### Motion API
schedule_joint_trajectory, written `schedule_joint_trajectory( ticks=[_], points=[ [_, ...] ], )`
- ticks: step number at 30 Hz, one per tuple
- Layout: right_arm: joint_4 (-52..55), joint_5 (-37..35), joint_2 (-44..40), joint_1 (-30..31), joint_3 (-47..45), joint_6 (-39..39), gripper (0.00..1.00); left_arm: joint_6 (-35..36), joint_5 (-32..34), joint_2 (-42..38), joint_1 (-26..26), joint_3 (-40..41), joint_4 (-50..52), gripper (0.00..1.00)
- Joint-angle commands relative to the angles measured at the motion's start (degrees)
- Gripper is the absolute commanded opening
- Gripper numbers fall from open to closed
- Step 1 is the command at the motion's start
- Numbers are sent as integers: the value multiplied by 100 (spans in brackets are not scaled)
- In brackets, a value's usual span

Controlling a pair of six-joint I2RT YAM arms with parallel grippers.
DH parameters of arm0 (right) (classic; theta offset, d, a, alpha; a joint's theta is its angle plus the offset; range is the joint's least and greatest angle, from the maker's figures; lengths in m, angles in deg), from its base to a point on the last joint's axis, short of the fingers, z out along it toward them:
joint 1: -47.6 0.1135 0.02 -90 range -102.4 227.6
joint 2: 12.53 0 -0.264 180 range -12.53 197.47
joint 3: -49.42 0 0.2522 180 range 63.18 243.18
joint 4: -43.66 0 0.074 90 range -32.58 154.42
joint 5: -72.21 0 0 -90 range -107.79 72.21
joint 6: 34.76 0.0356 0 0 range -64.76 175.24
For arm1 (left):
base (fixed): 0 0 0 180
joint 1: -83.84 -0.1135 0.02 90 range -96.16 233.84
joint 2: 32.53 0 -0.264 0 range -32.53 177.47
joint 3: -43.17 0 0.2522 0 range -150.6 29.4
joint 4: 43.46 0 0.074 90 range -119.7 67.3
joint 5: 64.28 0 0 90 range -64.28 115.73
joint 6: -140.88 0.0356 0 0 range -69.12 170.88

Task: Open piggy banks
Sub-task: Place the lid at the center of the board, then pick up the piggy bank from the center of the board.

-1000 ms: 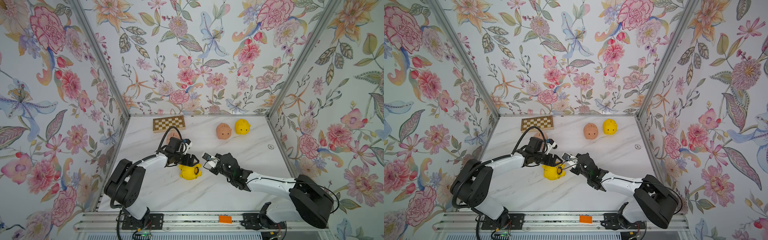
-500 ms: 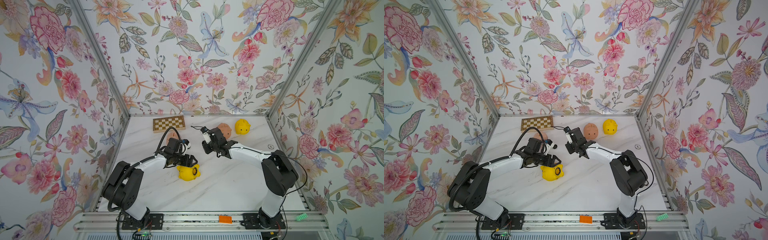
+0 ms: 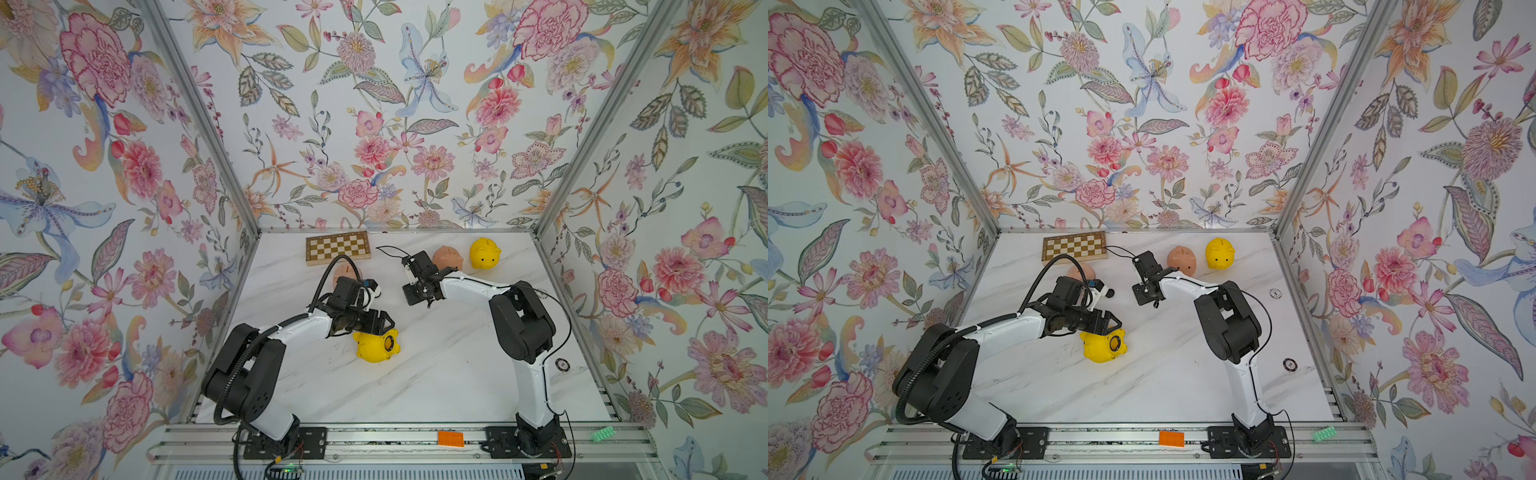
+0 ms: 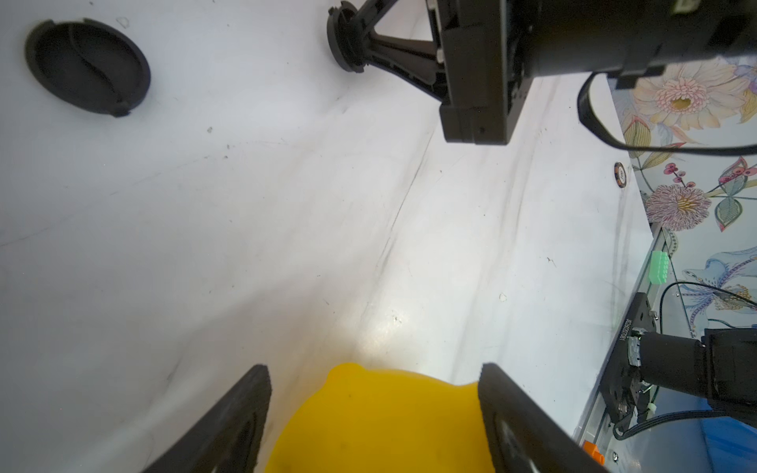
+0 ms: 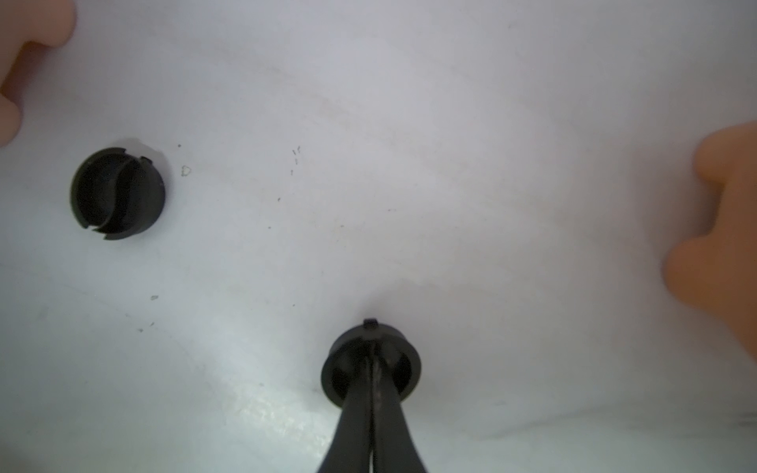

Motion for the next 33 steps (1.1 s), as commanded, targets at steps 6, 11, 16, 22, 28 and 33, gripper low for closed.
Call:
schedule_joint_trajectory(
  ticks=[6,11,16,22,28,33],
  points=[
    [274,34,295,-185,473,84,2,54,366,48,-41,198,390,82],
    [381,11,320,-229,640,35,10,72,374,67,-58,156,424,82],
    [388,62,146,-246,678,-21,19,73,361,119,-75,138,416,82],
    [224,362,-465,-246,212,78,36,5,384,-15,-94,199,330,83],
    [-514,722,-1548,-246,-998,459,49,-151,247,-317,-109,360,58,89],
    [-1613,1900,-2682,-255,-2435,997,56,-256,225,-499,-129,449,-17,93]
  ],
)
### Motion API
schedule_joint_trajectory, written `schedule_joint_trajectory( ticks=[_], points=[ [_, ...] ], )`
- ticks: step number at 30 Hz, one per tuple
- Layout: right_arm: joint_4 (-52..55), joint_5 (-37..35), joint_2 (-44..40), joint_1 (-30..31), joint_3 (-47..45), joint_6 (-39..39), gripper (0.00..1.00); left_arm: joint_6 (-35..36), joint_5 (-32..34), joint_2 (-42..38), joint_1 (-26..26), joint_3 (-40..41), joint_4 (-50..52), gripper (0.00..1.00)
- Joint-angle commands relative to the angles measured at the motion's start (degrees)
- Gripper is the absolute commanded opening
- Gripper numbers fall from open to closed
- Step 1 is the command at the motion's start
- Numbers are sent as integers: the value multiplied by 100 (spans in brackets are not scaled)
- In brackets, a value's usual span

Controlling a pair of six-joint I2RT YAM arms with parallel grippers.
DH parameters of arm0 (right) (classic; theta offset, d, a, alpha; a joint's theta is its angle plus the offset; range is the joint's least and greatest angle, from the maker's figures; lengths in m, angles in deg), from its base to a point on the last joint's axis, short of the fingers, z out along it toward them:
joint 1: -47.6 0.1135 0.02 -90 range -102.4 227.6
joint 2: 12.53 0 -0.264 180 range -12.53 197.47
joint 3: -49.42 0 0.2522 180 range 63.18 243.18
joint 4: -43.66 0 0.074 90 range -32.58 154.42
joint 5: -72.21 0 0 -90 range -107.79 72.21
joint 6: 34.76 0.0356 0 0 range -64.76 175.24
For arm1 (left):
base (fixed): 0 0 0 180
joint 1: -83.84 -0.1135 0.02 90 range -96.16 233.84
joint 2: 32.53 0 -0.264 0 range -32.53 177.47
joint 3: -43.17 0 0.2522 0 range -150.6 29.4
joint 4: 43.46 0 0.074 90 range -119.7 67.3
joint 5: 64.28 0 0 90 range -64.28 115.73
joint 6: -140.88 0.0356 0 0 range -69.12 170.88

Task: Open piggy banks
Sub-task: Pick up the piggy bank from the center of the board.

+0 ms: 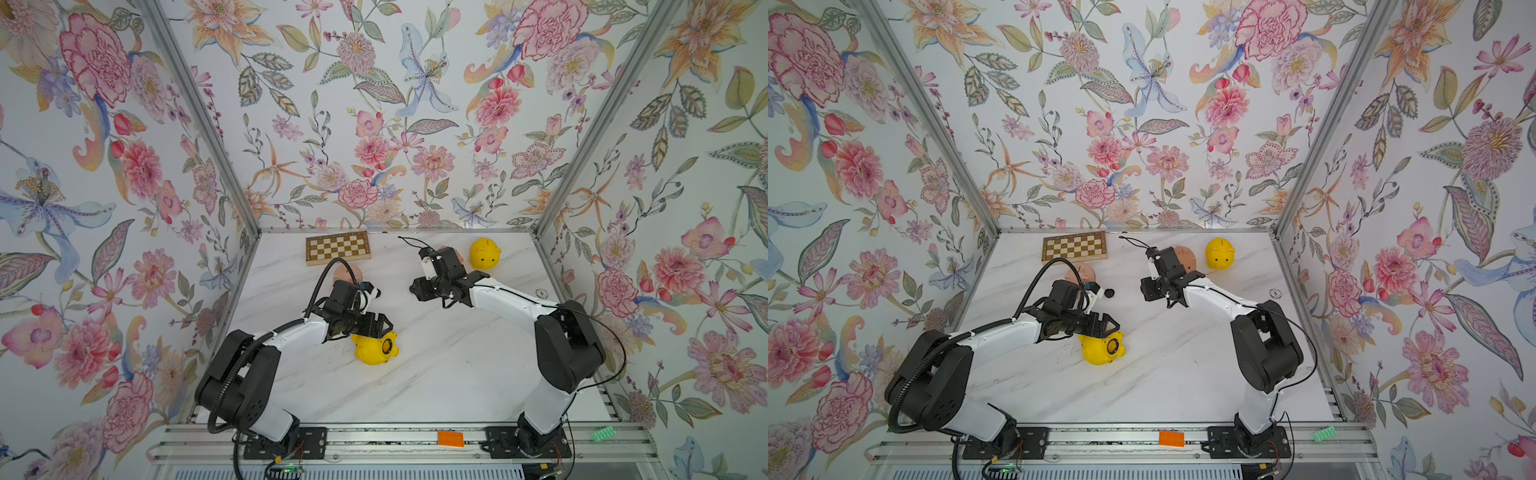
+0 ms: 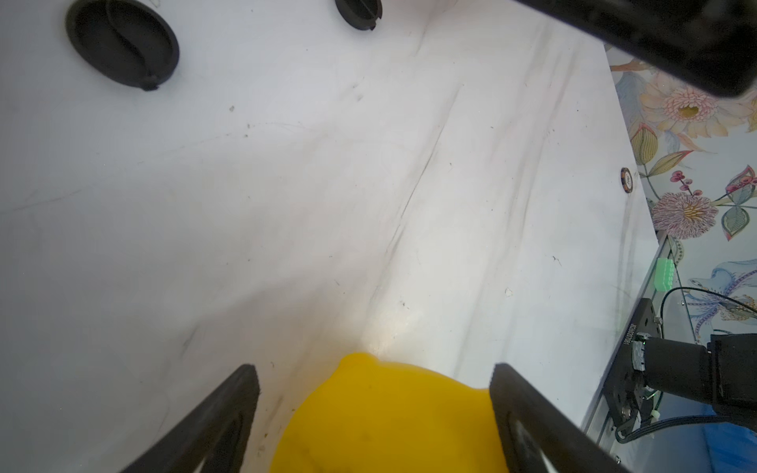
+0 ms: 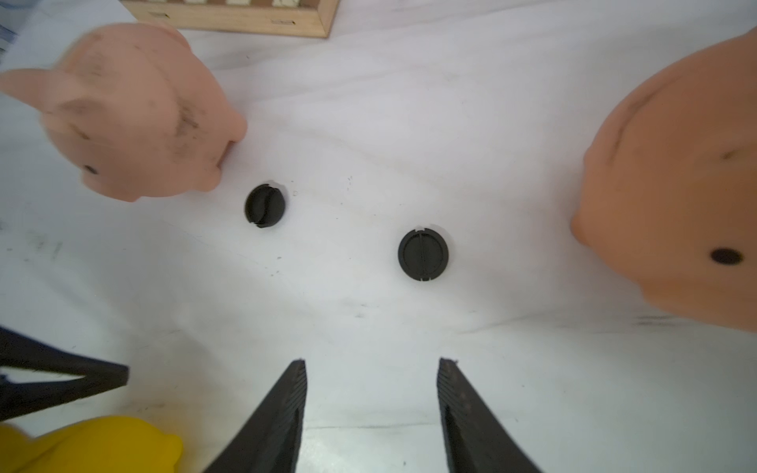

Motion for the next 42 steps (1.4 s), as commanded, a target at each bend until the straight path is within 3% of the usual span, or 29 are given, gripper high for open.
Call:
schedule_joint_trajectory(
  ticks=[1,4,8,16,22,28,42],
  points=[
    [-852,1049,-575,-13,-780,535,58,-111,88,-208,-53,151,8,94],
    [-1296,1620,-1176,49,-1477,822,62,-228,-43,-313,-74,245,-181,99],
    [-1766,1756,-1866,398,-2240,1166,68,-333,-161,-432,-109,291,-334,99],
    [-2330,1901,-2511,1729,-3051,2054,70,-400,-229,-555,-178,357,-393,99],
    [-2677,2044,-2699,2565,-3434,2229,73,-681,-221,-624,-334,488,-679,99],
    [-3278,2158,-2334,2909,-3671,2496,75,-799,-542,-593,-413,607,-905,99],
    [-4398,2141,-1164,2951,-3510,2795,75,-969,-504,-819,-417,985,-1087,99]
  ],
)
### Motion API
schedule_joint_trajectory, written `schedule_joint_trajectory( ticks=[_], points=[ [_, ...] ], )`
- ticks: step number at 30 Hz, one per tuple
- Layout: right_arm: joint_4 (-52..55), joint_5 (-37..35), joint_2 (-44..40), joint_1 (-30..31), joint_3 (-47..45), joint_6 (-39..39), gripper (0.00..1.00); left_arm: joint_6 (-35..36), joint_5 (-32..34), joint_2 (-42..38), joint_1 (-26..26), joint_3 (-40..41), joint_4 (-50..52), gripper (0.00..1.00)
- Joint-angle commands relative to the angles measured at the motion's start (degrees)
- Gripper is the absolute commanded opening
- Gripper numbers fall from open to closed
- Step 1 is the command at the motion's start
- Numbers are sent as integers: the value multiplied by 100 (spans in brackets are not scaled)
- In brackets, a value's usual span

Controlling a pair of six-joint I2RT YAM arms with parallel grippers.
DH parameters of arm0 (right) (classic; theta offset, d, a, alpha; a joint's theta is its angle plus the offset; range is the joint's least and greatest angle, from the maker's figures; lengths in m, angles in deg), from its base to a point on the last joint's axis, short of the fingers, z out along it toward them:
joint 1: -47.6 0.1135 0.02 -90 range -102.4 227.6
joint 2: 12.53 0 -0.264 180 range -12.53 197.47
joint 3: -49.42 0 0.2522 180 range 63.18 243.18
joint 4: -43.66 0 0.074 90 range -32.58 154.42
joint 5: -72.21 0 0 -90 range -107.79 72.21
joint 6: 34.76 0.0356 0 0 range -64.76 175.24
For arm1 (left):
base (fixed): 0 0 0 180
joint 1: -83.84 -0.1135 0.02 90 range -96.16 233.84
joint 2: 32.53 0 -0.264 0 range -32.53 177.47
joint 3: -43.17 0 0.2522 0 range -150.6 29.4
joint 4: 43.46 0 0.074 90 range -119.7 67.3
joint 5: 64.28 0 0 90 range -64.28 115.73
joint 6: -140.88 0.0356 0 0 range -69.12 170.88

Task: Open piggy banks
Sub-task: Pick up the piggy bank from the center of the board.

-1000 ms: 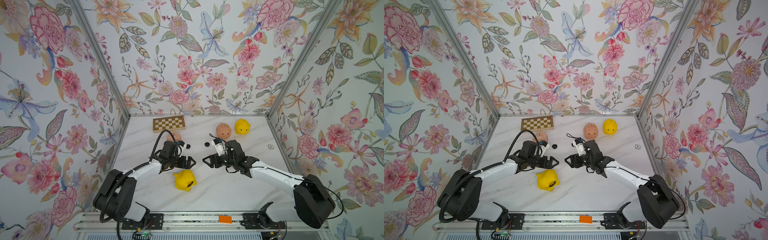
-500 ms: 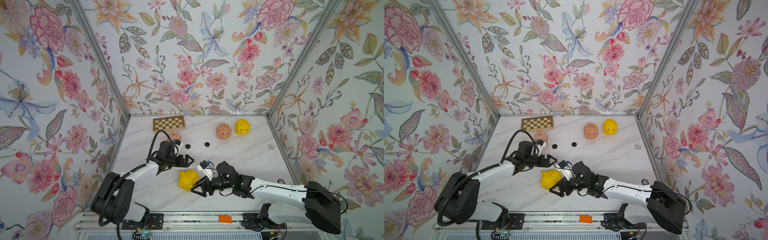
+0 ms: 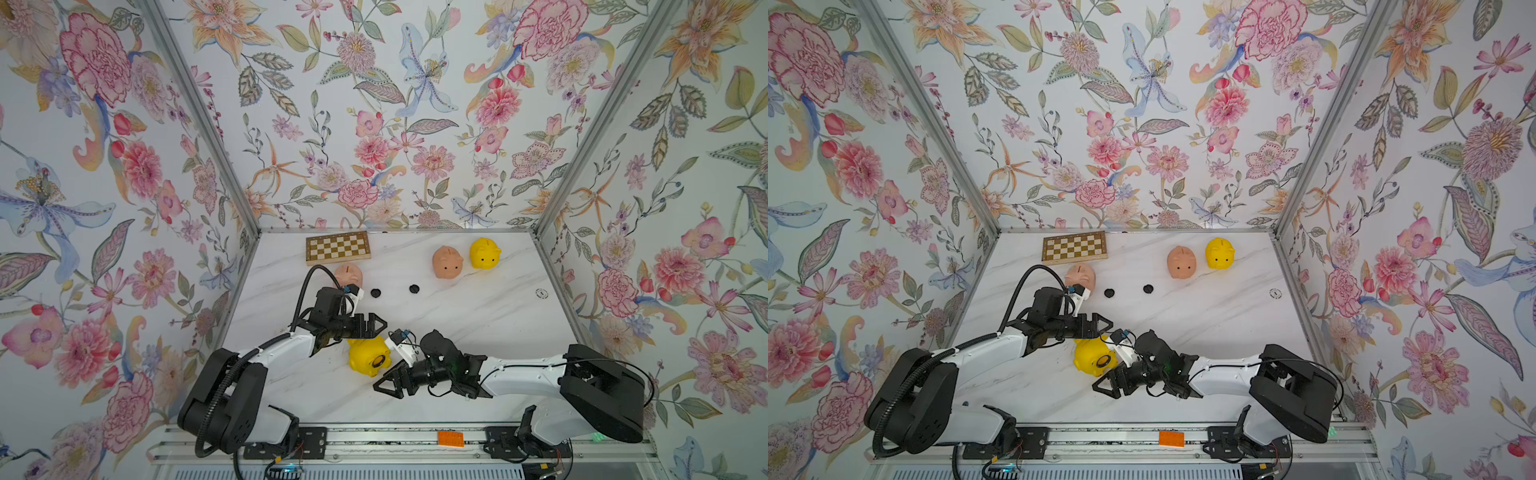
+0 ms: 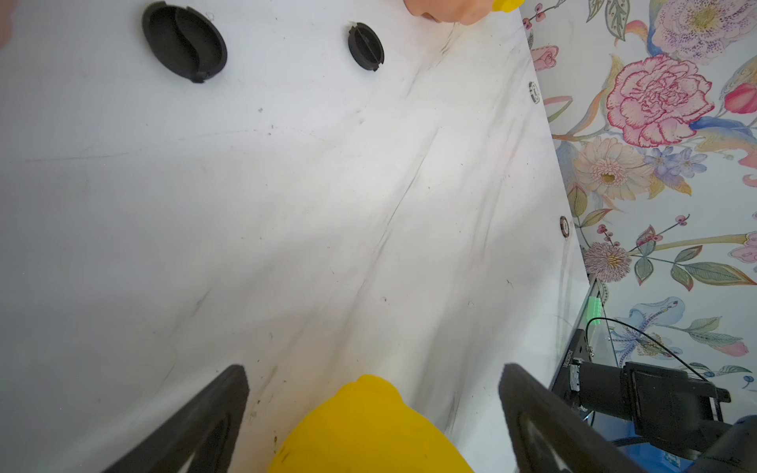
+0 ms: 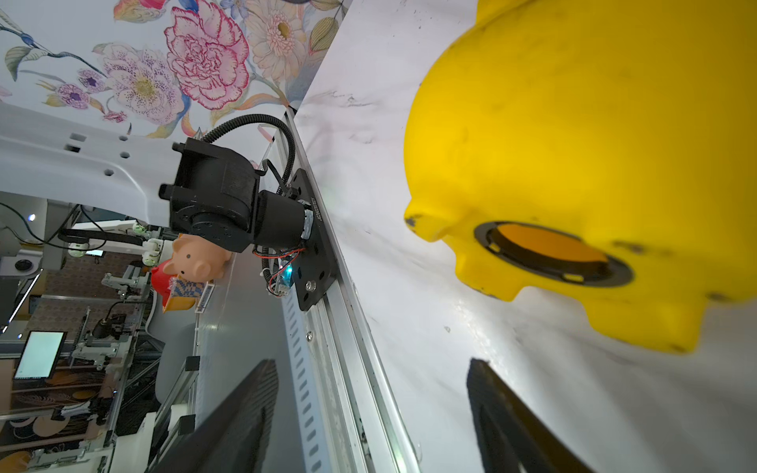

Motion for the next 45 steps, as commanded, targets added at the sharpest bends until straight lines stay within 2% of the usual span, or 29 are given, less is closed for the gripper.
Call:
schedule_joint_trajectory(
  ticks=[1,6,14,20,26,36,45],
  points=[
    [-417,-65,170,24,157,82,75,-83,-31,-145,-38,95,-118,99],
    [-667,-300,285,-75,171,108,75,-98,18,-179,-30,192,-144,99],
    [-1218,-194,723,-266,259,362,79,-168,187,-373,-41,340,-115,99],
    [-1645,-603,942,-384,227,637,79,-256,342,-557,-45,477,-20,99],
    [-1980,-804,1166,-420,272,827,84,-410,802,-978,-47,565,397,99],
    [-2462,-695,1605,-529,232,1235,83,-915,1820,-1646,-57,665,1087,99],
    [-3878,-382,2125,-828,-173,1833,73,-1214,1275,-2210,-72,1090,748,99]
  ],
)
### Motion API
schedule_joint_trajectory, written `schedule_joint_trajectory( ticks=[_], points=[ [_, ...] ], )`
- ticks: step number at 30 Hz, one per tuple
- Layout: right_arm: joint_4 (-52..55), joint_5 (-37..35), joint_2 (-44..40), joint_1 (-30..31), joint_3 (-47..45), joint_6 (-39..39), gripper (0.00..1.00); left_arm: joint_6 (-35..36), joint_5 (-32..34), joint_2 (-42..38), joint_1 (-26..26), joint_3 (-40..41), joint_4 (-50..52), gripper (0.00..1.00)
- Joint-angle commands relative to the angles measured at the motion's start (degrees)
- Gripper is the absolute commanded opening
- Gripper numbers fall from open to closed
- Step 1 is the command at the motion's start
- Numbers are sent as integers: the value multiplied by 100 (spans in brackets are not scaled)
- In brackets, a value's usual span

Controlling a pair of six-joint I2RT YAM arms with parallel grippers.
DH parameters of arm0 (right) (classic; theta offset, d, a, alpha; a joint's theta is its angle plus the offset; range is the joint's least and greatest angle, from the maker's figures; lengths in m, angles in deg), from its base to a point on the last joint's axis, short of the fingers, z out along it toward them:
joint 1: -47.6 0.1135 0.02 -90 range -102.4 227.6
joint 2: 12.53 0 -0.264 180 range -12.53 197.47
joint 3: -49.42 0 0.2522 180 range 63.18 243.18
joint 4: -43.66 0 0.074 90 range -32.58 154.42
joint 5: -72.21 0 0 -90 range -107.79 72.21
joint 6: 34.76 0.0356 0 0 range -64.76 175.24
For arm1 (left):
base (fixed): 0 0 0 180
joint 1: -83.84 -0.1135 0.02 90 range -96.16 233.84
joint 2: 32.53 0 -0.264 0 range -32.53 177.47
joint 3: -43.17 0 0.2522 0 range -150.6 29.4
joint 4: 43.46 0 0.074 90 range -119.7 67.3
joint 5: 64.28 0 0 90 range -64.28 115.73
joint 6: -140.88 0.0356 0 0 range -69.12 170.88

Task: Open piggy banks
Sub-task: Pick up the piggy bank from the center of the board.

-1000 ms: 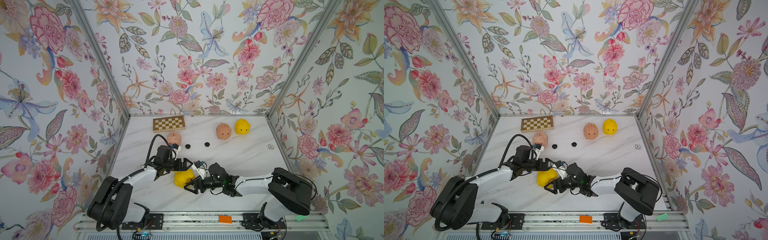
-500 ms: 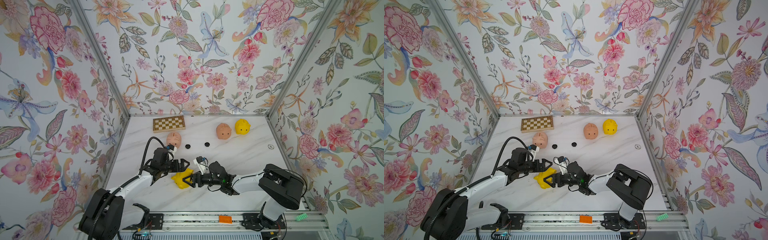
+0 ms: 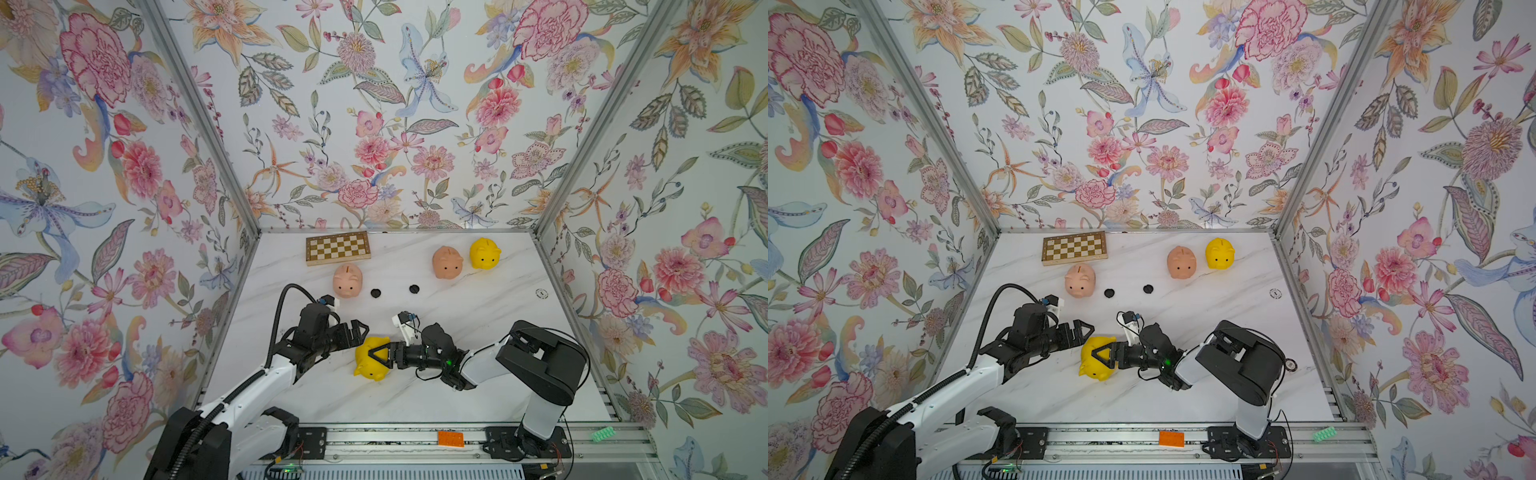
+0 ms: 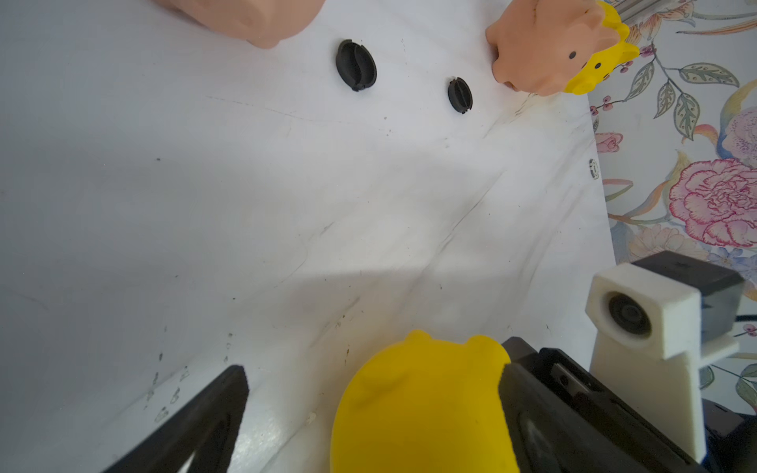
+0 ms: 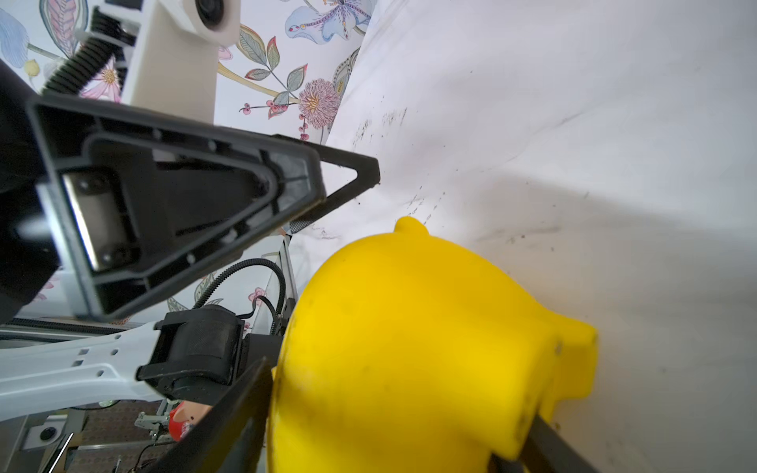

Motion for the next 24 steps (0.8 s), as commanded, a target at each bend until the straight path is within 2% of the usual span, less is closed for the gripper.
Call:
schedule_joint_trajectory(
  ticks=[1,7,10,15,17,21,24],
  points=[
    [-709,137,294,-106,-157,350,72,-184,-224,-307,-38,181,-73,99],
    [-1376,128,681,-276,-277,733,65,-420,-615,-646,-49,564,-496,99],
    [-1721,149,927,-341,-295,937,61,-602,-797,-597,-46,740,-855,99],
    [-2287,176,1246,-430,-374,1182,61,-808,-880,-425,-47,976,-1404,99],
    [-2366,200,1325,-445,-366,1218,62,-846,-928,-355,-43,1043,-1606,99],
    [-2403,229,1431,-471,-329,1298,73,-922,-1014,-202,-50,1169,-1911,99],
    [-2384,242,1494,-493,-283,1324,74,-1002,-1085,-106,-51,1171,-2103,99]
  ],
)
